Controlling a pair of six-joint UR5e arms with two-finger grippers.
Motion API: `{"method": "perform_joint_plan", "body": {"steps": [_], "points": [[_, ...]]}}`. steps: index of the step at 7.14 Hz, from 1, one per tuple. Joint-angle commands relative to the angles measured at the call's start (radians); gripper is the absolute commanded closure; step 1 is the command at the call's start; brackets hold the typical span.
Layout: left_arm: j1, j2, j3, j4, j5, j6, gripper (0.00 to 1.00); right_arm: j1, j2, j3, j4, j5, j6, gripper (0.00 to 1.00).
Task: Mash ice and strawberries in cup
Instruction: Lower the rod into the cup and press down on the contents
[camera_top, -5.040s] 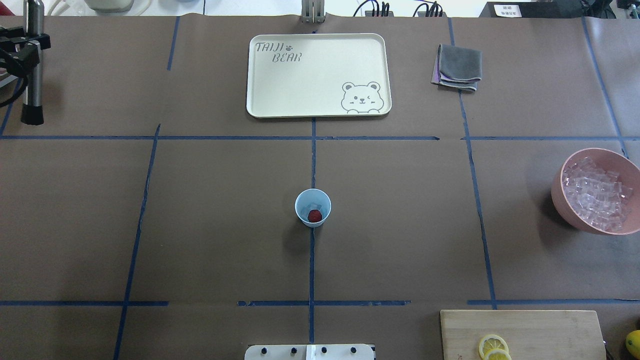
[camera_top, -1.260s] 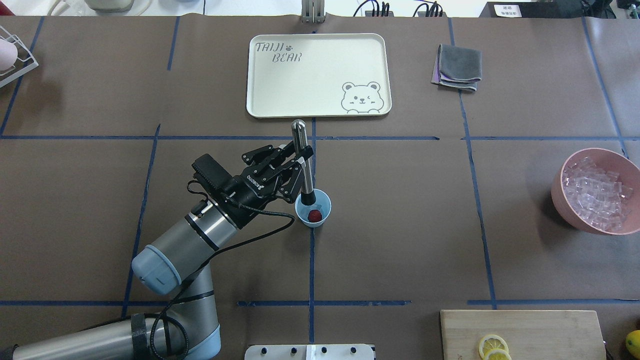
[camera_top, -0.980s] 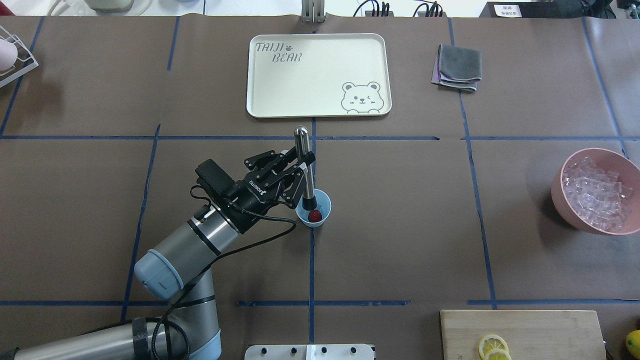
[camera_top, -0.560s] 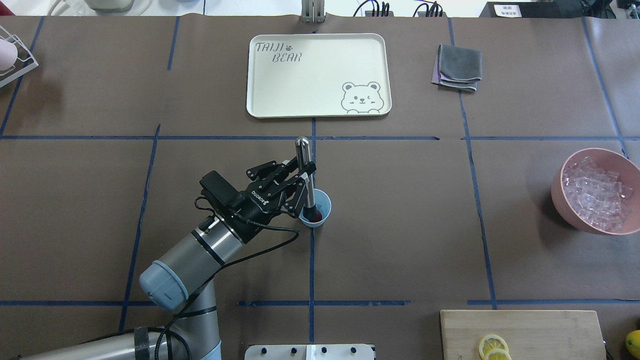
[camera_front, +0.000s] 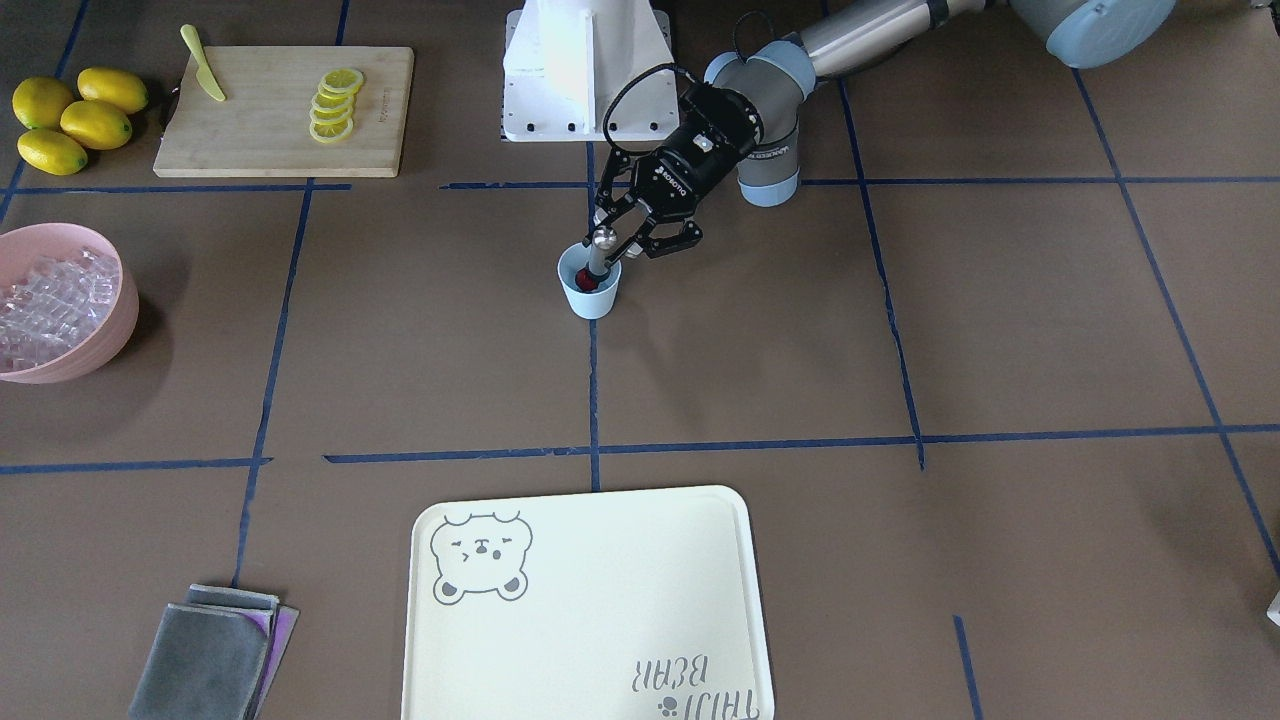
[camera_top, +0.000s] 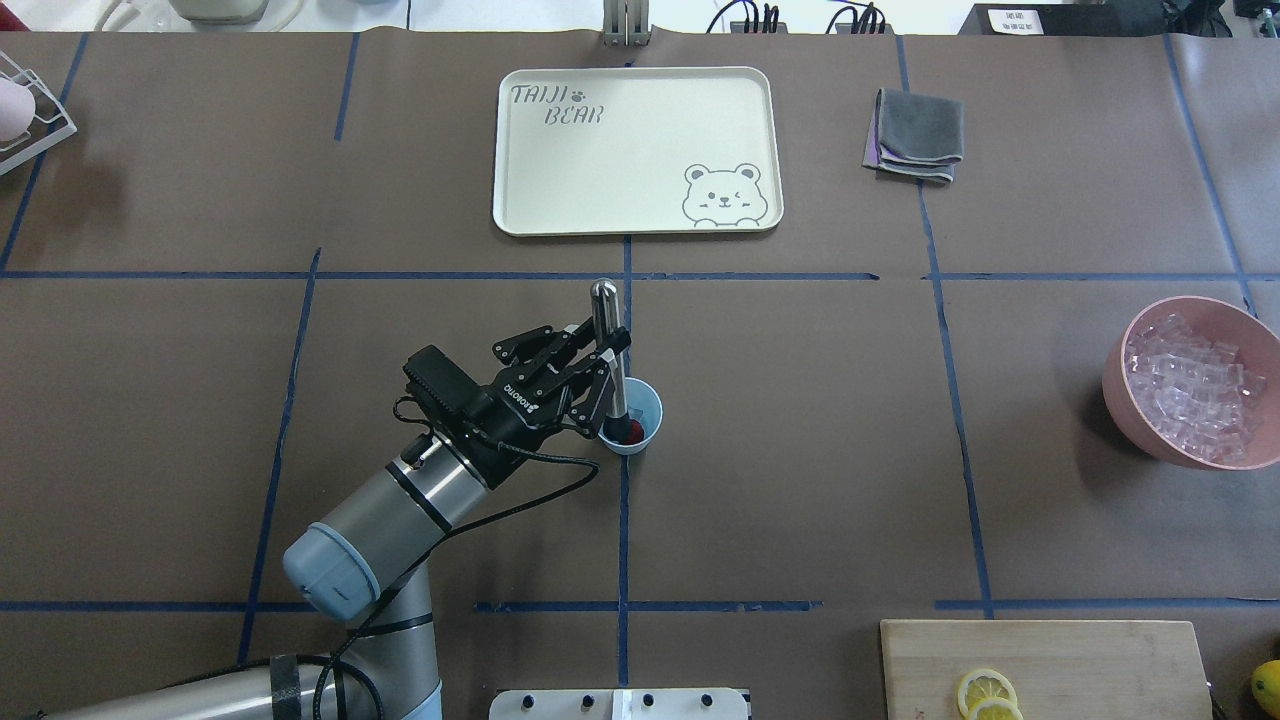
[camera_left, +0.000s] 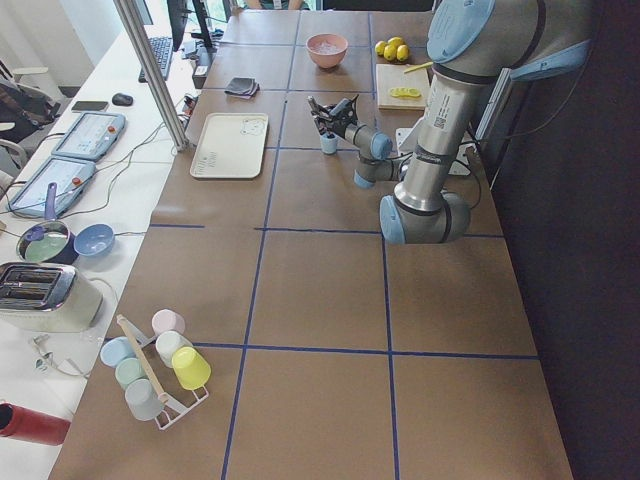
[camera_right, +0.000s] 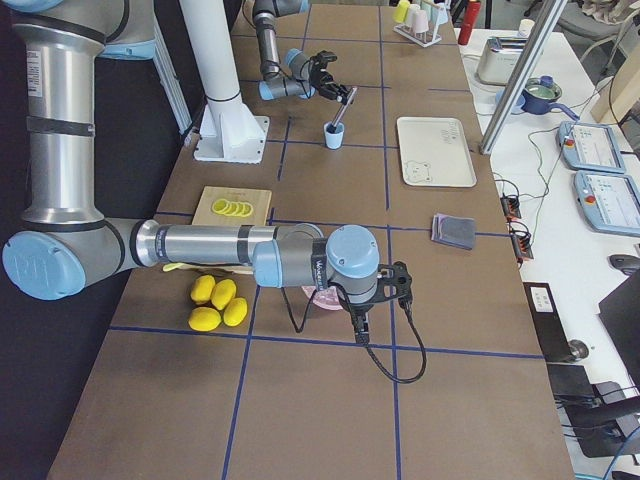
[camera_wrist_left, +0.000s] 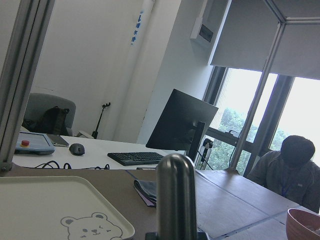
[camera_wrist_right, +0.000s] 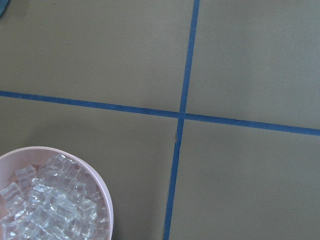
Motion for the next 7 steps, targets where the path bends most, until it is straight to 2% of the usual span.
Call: {"method": "perform_joint_plan", "body": {"steps": [1, 7], "points": [[0.001, 0.001, 0.008, -0.001, 0.011, -0.002, 1.00, 0.000, -0.001, -0.001, 0.000, 0.000, 0.000, 0.01], [0.000, -0.004, -0.003, 0.001, 0.009, 0.000, 1.00, 0.000, -0.001, -0.001, 0.000, 0.000, 0.000, 0.01]]}}
